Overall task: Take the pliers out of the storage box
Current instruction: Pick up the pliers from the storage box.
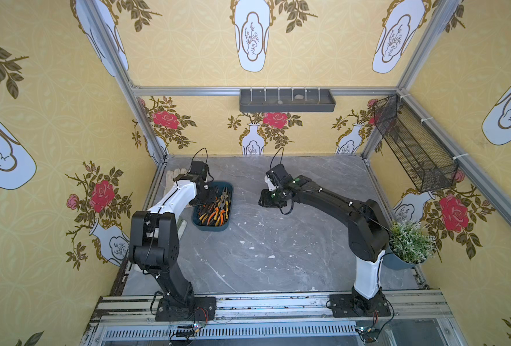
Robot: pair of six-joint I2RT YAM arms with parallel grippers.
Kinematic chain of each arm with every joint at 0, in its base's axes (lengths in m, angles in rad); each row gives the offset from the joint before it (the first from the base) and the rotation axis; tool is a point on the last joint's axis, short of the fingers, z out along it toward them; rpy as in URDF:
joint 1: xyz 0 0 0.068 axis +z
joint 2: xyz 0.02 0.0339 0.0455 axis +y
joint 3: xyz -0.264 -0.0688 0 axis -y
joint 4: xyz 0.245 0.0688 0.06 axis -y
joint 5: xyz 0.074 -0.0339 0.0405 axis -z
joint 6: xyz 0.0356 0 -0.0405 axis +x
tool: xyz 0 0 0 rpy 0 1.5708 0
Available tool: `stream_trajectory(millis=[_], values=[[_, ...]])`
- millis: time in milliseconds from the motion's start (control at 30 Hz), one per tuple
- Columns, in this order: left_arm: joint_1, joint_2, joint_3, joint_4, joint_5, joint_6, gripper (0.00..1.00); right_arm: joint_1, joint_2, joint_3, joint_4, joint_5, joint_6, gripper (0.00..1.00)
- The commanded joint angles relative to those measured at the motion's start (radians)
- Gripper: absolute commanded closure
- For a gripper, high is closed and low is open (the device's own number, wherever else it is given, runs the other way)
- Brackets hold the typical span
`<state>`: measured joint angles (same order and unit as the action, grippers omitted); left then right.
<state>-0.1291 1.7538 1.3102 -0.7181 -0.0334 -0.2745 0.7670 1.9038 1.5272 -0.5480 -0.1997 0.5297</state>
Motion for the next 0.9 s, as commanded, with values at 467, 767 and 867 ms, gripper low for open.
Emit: stream_trajectory(millis=[467, 767, 867], values=[[-0.046, 0.099, -0.003, 0.023, 0.113, -0.046, 0.68, -0.044, -0.077, -0.152, 0.079, -0.009, 0.001, 0.56], [-0.051, 0.044, 0.006, -0.001, 0.082, -0.057, 0.99, -0.043, -0.080, -0.174, 0.090, -0.016, 0.013, 0.56], [-0.063, 0.008, 0.041, -0.036, 0.064, -0.055, 0.98, -0.043, -0.083, -0.176, 0.093, -0.017, 0.015, 0.56]])
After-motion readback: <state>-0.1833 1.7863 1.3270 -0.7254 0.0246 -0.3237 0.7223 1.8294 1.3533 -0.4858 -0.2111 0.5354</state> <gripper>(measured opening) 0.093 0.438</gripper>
